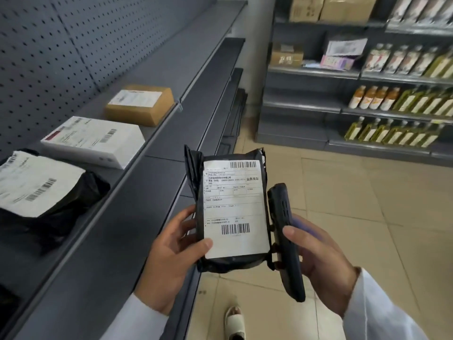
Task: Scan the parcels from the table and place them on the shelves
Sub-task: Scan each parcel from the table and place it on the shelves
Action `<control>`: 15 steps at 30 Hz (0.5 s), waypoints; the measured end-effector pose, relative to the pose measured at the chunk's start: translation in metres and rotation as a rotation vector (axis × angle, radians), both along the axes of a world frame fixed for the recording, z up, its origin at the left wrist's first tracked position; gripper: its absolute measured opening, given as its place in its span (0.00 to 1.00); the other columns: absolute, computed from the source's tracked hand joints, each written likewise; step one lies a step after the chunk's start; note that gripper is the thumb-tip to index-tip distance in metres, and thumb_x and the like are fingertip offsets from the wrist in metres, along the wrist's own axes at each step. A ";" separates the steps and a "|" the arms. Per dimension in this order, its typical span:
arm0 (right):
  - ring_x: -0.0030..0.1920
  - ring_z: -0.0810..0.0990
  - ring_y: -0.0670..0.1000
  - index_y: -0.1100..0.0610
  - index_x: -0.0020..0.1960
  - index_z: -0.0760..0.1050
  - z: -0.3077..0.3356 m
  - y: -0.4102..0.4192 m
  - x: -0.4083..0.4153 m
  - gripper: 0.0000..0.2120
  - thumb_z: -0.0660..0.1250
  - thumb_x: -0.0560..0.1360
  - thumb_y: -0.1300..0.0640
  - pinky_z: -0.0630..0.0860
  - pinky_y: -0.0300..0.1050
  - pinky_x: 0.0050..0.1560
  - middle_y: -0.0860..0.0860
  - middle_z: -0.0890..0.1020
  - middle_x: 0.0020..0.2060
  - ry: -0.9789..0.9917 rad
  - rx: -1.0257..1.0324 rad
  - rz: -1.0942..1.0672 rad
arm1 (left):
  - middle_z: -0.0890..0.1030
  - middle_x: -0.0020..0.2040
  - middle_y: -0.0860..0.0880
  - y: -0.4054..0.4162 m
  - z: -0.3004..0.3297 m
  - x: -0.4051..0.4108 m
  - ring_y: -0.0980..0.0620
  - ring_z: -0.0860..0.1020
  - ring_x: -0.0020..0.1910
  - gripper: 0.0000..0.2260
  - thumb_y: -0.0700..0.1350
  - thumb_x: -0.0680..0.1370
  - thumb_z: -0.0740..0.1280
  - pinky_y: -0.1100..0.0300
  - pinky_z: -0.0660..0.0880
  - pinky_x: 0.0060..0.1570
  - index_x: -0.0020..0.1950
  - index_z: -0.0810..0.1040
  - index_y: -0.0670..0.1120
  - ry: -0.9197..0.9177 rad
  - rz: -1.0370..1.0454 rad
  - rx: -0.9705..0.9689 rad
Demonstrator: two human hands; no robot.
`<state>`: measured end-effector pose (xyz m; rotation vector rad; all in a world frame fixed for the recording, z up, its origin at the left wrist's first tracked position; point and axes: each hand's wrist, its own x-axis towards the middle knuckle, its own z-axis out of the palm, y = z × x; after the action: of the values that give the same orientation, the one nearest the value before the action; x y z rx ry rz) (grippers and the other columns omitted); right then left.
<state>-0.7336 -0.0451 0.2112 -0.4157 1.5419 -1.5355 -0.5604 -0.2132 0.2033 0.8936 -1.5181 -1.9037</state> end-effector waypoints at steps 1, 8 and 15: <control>0.45 0.83 0.56 0.49 0.62 0.81 0.004 -0.014 -0.013 0.31 0.73 0.61 0.42 0.80 0.49 0.42 0.56 0.85 0.53 0.006 -0.003 0.010 | 0.86 0.47 0.59 -0.010 0.003 -0.013 0.62 0.83 0.45 0.26 0.24 0.72 0.67 0.67 0.79 0.38 0.57 0.77 0.54 0.015 0.012 -0.001; 0.47 0.84 0.52 0.48 0.64 0.80 0.020 -0.089 -0.086 0.32 0.72 0.61 0.40 0.80 0.52 0.47 0.52 0.86 0.53 0.080 -0.052 0.087 | 0.86 0.49 0.58 -0.073 0.022 -0.083 0.62 0.83 0.47 0.25 0.27 0.72 0.68 0.65 0.79 0.40 0.58 0.77 0.55 0.057 0.071 -0.030; 0.48 0.85 0.51 0.47 0.65 0.79 0.022 -0.189 -0.170 0.36 0.73 0.59 0.37 0.81 0.50 0.47 0.50 0.86 0.53 0.135 -0.106 0.205 | 0.86 0.46 0.60 -0.137 0.032 -0.146 0.63 0.83 0.46 0.25 0.28 0.71 0.69 0.67 0.79 0.40 0.56 0.77 0.56 0.062 0.232 -0.072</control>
<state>-0.9033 -0.2339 0.2328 -0.7282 1.4729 -1.4568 -0.7067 -0.3497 0.2350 0.9268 -1.3735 -1.6857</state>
